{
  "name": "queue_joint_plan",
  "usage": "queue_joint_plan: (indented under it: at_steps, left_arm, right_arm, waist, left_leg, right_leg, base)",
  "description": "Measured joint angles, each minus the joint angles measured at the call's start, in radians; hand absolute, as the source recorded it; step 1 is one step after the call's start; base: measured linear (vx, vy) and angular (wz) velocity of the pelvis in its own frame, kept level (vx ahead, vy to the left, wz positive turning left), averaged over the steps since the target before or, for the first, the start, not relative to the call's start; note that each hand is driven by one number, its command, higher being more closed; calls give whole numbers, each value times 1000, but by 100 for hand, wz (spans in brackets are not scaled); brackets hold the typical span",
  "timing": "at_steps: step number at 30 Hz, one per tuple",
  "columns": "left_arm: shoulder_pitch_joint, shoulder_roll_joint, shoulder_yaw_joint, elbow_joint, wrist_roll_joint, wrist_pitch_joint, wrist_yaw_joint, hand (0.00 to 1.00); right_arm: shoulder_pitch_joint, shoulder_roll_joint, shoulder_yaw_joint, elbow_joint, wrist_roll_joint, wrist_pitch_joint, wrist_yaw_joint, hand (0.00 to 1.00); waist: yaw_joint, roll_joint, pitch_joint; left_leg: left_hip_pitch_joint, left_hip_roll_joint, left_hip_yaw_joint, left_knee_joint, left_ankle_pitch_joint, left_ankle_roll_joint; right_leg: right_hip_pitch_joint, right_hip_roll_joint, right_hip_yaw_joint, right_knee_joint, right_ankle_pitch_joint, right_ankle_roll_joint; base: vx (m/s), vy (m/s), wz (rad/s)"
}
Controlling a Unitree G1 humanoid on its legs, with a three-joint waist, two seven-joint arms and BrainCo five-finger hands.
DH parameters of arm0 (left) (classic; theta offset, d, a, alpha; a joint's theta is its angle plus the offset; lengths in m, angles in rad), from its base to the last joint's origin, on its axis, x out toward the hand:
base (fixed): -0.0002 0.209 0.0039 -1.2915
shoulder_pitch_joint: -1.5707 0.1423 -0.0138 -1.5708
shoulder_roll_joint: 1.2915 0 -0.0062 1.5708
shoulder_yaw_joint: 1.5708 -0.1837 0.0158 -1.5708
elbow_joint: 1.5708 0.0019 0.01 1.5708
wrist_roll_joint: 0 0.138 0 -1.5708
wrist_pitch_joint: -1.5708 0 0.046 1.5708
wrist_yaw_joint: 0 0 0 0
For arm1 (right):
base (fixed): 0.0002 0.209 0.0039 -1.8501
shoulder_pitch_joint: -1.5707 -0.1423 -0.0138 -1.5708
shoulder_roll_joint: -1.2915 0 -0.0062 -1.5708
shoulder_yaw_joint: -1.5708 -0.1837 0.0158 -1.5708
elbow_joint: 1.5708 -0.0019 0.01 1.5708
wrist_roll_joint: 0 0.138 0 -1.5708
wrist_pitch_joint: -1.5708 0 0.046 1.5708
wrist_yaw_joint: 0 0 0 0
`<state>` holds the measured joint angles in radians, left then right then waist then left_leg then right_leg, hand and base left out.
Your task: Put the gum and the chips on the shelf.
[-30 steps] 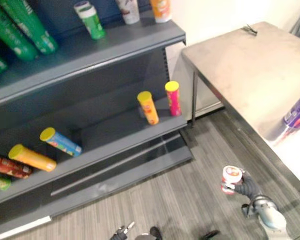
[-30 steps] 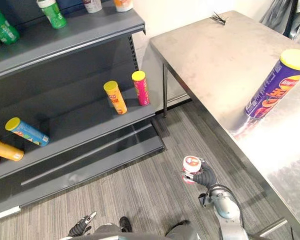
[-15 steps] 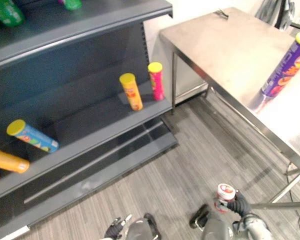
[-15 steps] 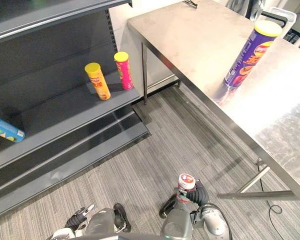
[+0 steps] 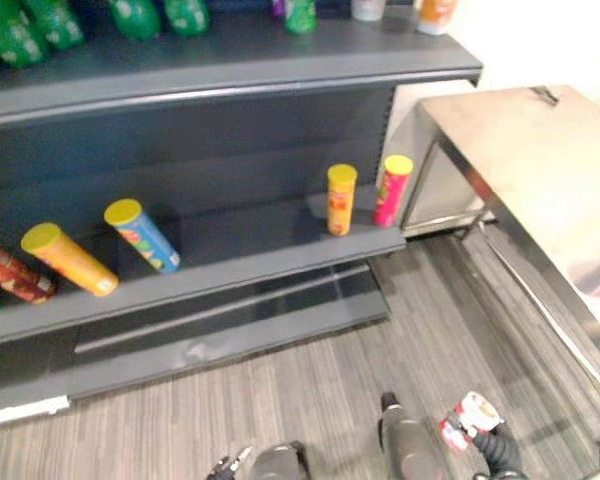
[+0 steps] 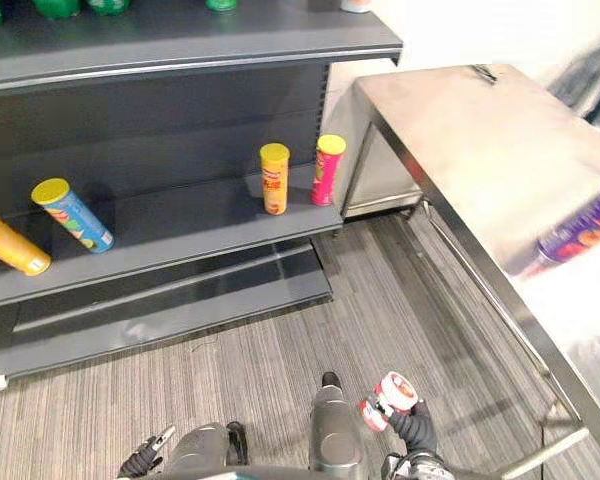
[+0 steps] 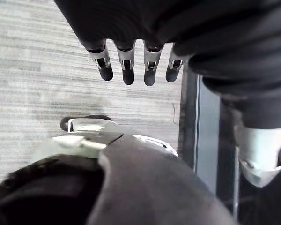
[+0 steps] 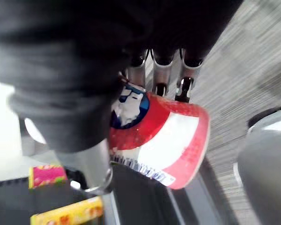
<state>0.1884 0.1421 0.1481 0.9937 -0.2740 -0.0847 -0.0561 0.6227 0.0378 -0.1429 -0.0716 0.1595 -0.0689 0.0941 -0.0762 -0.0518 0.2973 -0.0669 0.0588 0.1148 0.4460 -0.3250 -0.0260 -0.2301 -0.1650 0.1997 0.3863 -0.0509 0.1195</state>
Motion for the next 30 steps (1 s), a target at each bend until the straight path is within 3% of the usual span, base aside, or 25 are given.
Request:
queue_joint_plan:
  at_steps: [1, 2, 4, 6, 10, 17, 20, 25, 30]
  left_arm:
    - [1, 0, 6, 0, -1, 0, 0, 0]
    - [0, -19, 19, 1, -5, 1, 2, 0]
    - [6, -45, 37, 1, -7, 1, 3, 0]
    - [3, -72, 67, -2, -18, 0, 3, 0]
    - [23, -102, 119, -38, -27, 0, 3, 0]
    - [65, -109, 215, -38, -26, 0, -19, 0]
    - [71, -118, 253, -32, -26, 0, -20, 0]
    - [46, -96, 250, 20, 11, -1, -44, 0]
    - [46, -69, 233, 50, 23, 0, -59, 0]
  right_arm:
    - [2, -1, 4, -13, 3, 0, 1, 100]
    - [-29, -14, 3, -22, 12, 1, 1, 100]
    - [-75, -30, 1, -44, 16, -1, 3, 100]
    - [-97, -35, -19, -74, 16, 0, 3, 100]
    - [-180, -41, -100, -181, -5, 1, 4, 100]
    - [-247, -39, -360, -386, -5, -10, -48, 100]
    - [-338, -56, -419, -471, -3, -45, -66, 100]
    - [-506, -237, -449, -505, 9, -90, -50, 100]
    - [-735, -522, -367, -376, 55, -120, -15, 100]
  waist:
    - [2, -6, -7]
    - [10, 6, -18]
    - [16, 36, -31]
    - [21, 62, -54]
    - [24, 72, -77]
    - [8, 17, -188]
    - [-2, 5, -220]
    - [-4, 1, -240]
    - [-4, 0, -244]
  left_leg:
    - [0, -3, -9, 14, -12, -10]
    - [-1, 19, -32, 29, -29, -27]
    - [-3, 74, -18, 6, -22, -32]
    - [3, 115, 10, -62, 28, -55]
    - [58, 126, 9, -226, 120, -105]
    - [103, 125, 10, -350, 179, -131]
    - [129, 114, 14, -393, 193, -129]
    - [156, 99, 14, -451, 222, -125]
    - [173, 96, 7, -495, 251, -125]
  right_leg:
    - [17, -11, -11, 2, -19, 30]
    - [33, -6, -43, 19, -64, 70]
    - [31, 13, -97, 38, -91, 42]
    - [29, 14, -147, 41, -103, 27]
    - [63, 23, -180, -16, -105, 22]
    - [94, 32, -190, -95, -94, 19]
    - [102, 32, -175, -111, -89, 24]
    - [116, 38, -152, -142, -76, 25]
    - [115, 42, -149, -140, -76, 25]
  base:
    - [343, -331, 84]
    - [246, -240, 52]
    - [243, -239, 59]
    - [273, -276, 73]
    - [113, -97, 30]
    - [85, 2, 3]
    - [52, 21, -8]
    - [5, 6, -1]
    - [-8, -6, 3]
